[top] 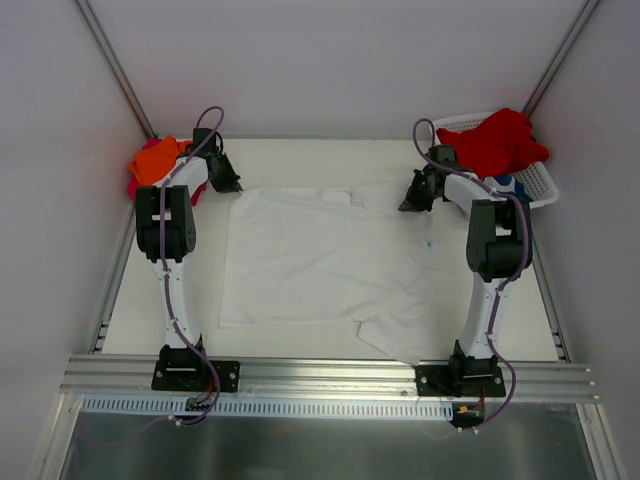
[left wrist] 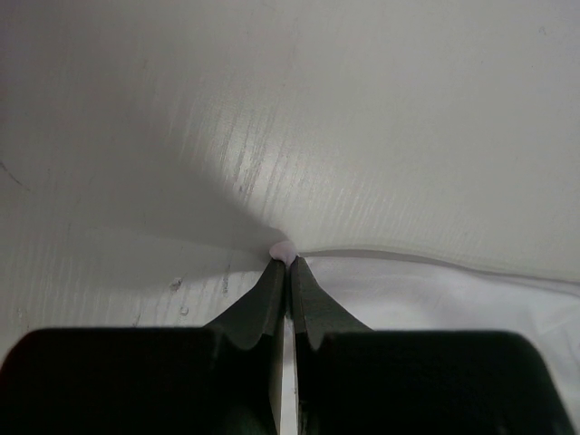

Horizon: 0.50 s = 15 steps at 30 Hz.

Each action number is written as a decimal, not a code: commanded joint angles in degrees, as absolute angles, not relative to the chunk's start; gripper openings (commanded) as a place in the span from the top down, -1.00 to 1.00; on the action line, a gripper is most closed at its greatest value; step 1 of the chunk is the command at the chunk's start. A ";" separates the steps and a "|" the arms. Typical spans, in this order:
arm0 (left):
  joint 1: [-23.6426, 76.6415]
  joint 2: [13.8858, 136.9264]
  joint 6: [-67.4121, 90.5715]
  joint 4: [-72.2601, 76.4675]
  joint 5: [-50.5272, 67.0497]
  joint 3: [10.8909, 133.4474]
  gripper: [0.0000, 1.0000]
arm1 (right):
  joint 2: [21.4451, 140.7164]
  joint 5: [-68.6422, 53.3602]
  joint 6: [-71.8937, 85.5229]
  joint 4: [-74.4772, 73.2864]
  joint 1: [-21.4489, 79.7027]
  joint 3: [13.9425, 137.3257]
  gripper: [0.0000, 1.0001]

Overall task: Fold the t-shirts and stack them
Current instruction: Grap the side of the flattened tshirt furthest away from the robot with both arms, then fold the flattened tshirt in 1/3 of the way

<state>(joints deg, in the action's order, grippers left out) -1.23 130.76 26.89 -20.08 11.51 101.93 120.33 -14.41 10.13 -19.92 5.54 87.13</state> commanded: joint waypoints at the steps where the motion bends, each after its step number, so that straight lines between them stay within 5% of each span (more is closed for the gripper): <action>1: -1.76 125.34 25.58 -21.71 10.72 100.99 1.00 | 114.27 -14.68 9.49 -19.34 5.45 87.01 0.99; 15: -1.58 115.76 24.70 -21.71 9.58 97.13 1.00 | 103.55 -11.69 7.73 -21.27 5.45 84.64 0.99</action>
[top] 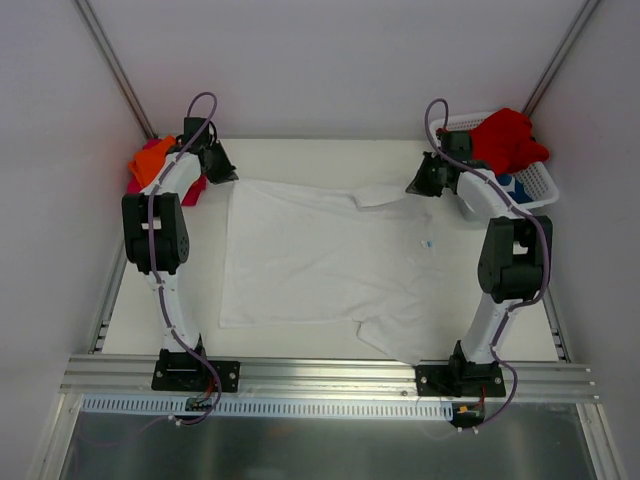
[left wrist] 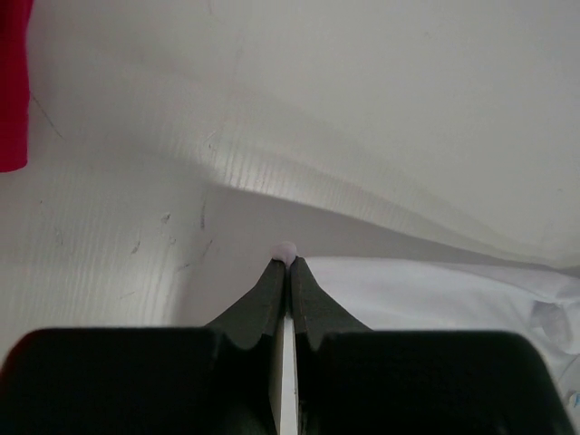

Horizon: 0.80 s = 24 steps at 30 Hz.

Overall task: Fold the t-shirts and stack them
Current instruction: Fold the flattened tshirt in 1/3 of the way

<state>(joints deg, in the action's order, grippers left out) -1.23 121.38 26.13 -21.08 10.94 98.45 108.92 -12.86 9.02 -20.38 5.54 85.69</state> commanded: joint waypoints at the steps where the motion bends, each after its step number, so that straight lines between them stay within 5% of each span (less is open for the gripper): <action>1: -1.50 115.23 24.70 -21.62 9.58 96.68 1.00 | 102.75 -11.69 7.73 -21.36 5.45 84.64 0.99; 24: -0.35 98.09 24.26 -21.71 7.21 81.13 1.00 | 78.49 -7.56 7.82 -24.43 7.47 72.07 0.99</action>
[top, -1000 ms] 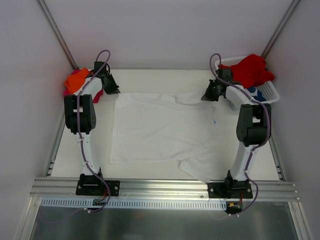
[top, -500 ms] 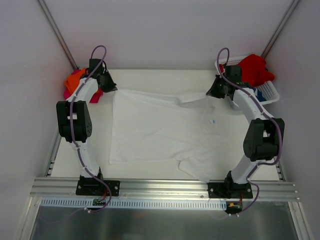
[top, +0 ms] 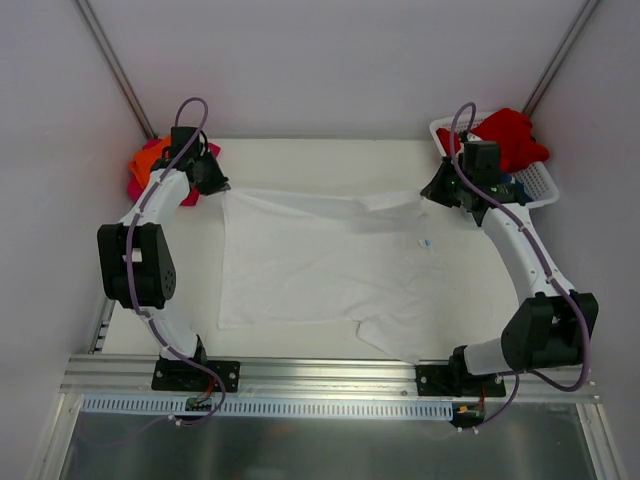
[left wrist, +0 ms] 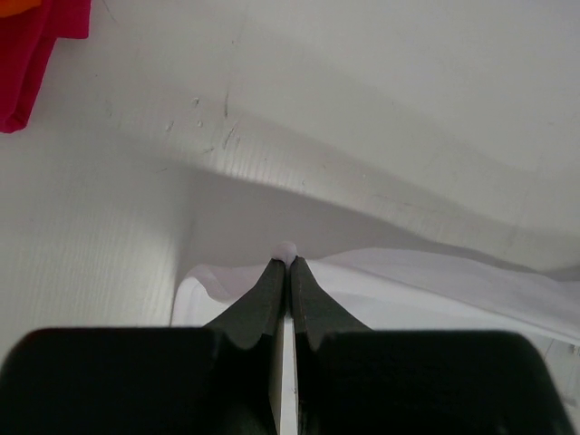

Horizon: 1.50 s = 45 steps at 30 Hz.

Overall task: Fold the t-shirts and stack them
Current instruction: Fold the flattened tshirt in 1/3 of the way

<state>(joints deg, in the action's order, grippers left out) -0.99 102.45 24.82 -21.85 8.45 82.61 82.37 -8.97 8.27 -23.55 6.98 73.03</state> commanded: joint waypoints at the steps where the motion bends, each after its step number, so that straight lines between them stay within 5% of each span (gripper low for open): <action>1: -0.35 97.65 24.26 -21.71 7.12 80.69 1.00 | 77.79 -7.47 7.91 -24.52 7.64 71.20 0.99; 29: 2.29 78.49 26.81 -21.71 2.11 57.76 1.00 | 63.90 -1.67 11.78 -29.00 9.05 61.70 0.99; 45: 2.28 78.31 26.63 -21.53 2.90 52.56 1.00 | 58.10 -2.37 14.41 -29.71 9.14 52.83 0.99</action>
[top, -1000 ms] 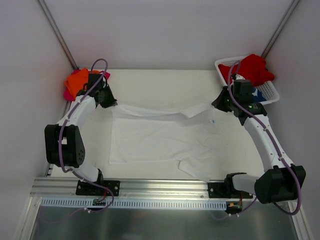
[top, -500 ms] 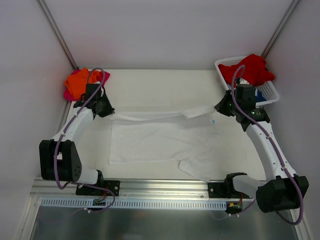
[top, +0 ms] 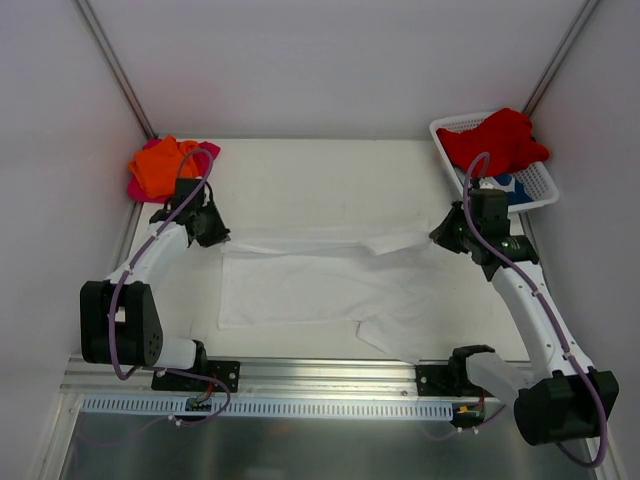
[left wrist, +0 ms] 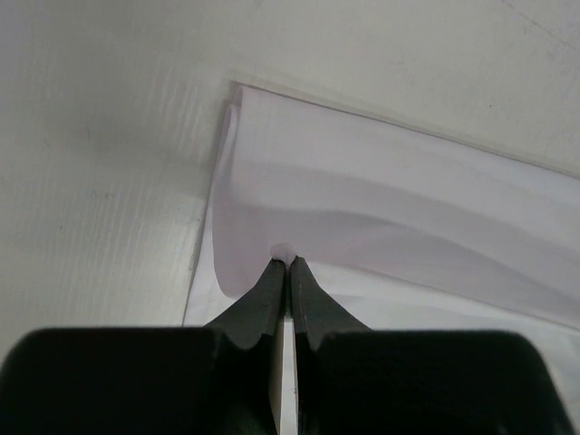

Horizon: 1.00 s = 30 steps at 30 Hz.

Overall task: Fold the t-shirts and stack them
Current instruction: Fold the flattened tshirt in 1/3 of the way

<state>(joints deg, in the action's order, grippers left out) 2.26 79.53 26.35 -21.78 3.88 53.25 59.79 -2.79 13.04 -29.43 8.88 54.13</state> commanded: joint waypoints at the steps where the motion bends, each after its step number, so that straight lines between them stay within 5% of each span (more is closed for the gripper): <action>1: 2.29 78.40 26.63 -21.45 2.73 52.21 1.00 | 57.75 -2.37 14.50 -29.62 9.14 52.56 0.99; 30: 3.34 75.59 28.56 -20.39 4.04 45.88 1.00 | 55.90 -3.78 16.70 -28.65 9.32 45.62 1.00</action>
<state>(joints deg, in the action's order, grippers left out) 2.70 78.63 27.55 -20.69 3.97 46.54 57.10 -3.31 15.59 -29.26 8.93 45.93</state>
